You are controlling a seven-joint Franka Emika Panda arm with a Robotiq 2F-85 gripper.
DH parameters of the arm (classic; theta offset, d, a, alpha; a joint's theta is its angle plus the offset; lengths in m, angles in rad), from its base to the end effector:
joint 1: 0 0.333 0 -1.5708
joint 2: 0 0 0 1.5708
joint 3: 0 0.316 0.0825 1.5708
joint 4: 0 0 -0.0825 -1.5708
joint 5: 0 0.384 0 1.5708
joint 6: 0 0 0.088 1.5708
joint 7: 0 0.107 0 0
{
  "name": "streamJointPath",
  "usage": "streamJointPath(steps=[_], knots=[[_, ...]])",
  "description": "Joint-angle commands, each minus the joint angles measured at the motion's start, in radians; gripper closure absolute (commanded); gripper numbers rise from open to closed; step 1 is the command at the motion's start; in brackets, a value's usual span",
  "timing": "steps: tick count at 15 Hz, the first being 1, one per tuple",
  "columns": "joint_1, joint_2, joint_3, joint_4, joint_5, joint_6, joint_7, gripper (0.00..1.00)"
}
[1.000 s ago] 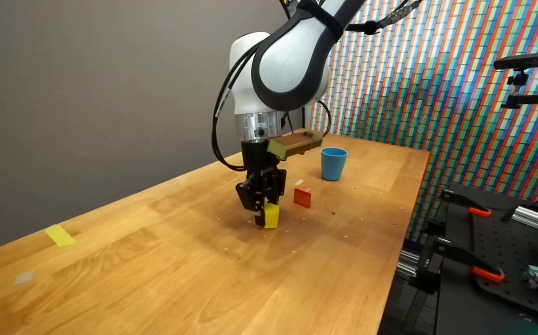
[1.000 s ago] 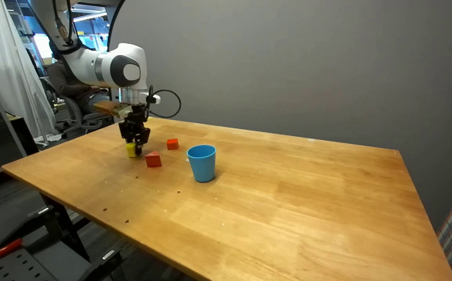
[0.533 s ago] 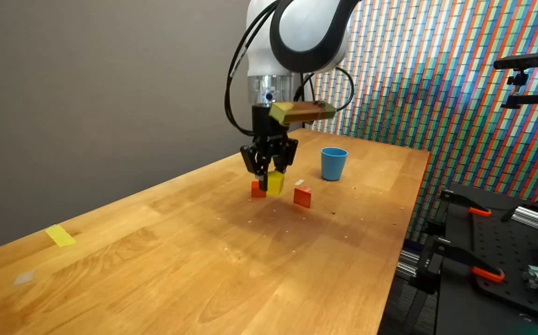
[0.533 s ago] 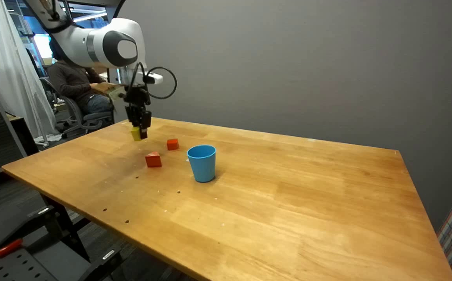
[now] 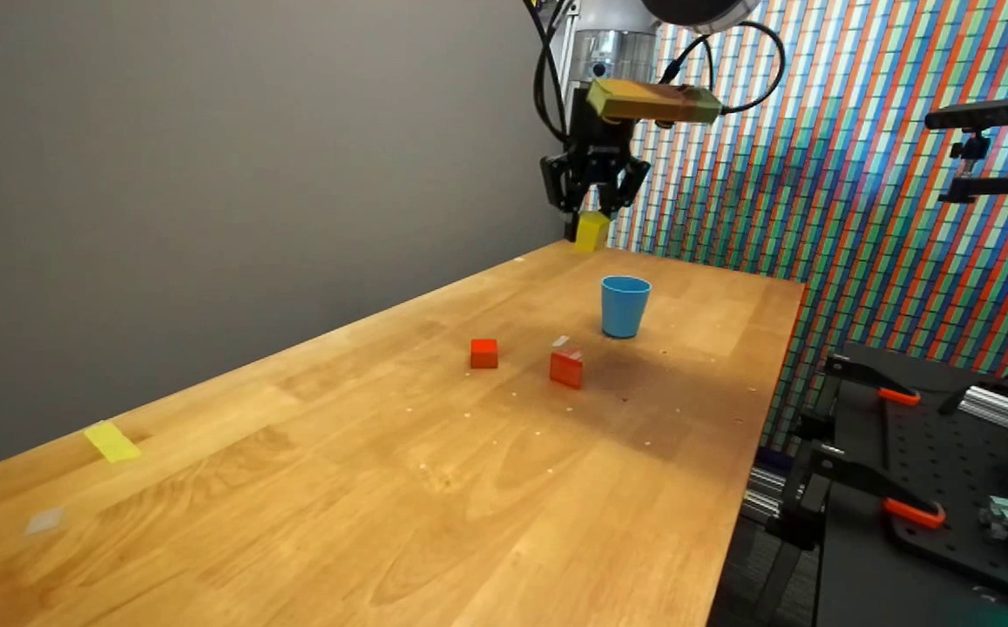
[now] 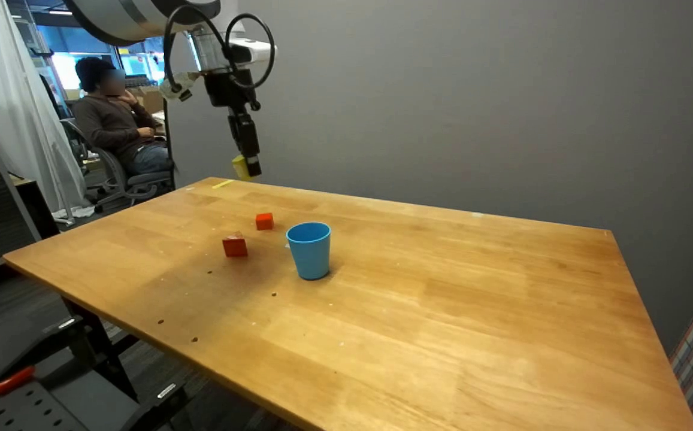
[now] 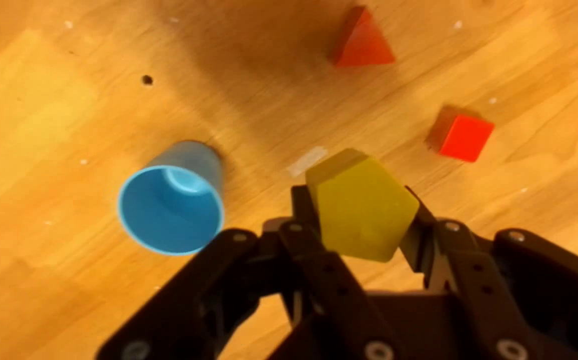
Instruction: Put the yellow block inside the light blue cup
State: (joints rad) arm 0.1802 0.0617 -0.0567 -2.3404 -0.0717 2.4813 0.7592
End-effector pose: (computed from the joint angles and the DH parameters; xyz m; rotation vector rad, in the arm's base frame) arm 0.5138 0.0641 0.3155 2.9963 -0.8950 0.1452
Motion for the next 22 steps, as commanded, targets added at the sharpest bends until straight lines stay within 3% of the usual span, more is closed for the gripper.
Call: streamJointPath(steps=[1, 4, 7, 18, 19, 20, 22], knots=[[-0.106, -0.077, -0.021, -0.083, -0.071, 0.043, 0.121, 0.81], [-0.179, -0.035, -0.035, -0.065, -0.107, 0.046, 0.197, 0.81], [-0.210, 0.031, -0.037, -0.030, -0.099, 0.036, 0.221, 0.81], [-0.178, 0.257, -0.059, 0.137, -0.077, 0.028, 0.192, 0.81], [-0.178, 0.265, -0.056, 0.143, -0.066, 0.034, 0.186, 0.31], [-0.181, 0.262, -0.048, 0.136, -0.046, 0.045, 0.172, 0.30], [-0.179, 0.227, -0.031, 0.095, -0.007, 0.085, 0.146, 0.16]])
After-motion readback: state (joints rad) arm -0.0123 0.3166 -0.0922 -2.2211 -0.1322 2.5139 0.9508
